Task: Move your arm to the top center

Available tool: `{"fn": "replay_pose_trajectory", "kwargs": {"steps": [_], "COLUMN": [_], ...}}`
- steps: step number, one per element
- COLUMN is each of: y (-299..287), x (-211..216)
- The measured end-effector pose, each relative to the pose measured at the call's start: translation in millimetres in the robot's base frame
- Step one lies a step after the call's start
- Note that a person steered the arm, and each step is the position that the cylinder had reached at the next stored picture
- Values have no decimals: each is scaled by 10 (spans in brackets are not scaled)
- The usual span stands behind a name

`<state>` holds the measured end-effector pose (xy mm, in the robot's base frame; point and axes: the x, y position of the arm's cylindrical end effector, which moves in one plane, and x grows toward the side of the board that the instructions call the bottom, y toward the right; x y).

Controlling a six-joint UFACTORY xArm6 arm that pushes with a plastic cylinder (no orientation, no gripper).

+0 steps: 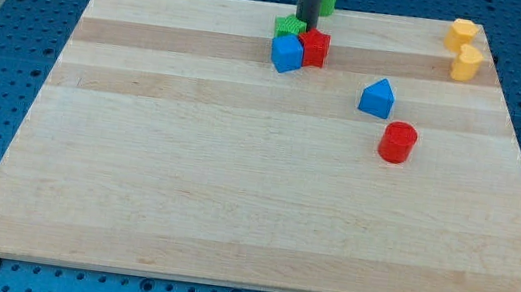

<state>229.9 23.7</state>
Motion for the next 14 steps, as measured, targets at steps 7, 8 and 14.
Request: {"fn": "replay_pose_trajectory", "kwargs": {"steps": [7, 8, 14], "y": [-1691, -1646, -2267], "x": [1651, 1253, 1905]}}
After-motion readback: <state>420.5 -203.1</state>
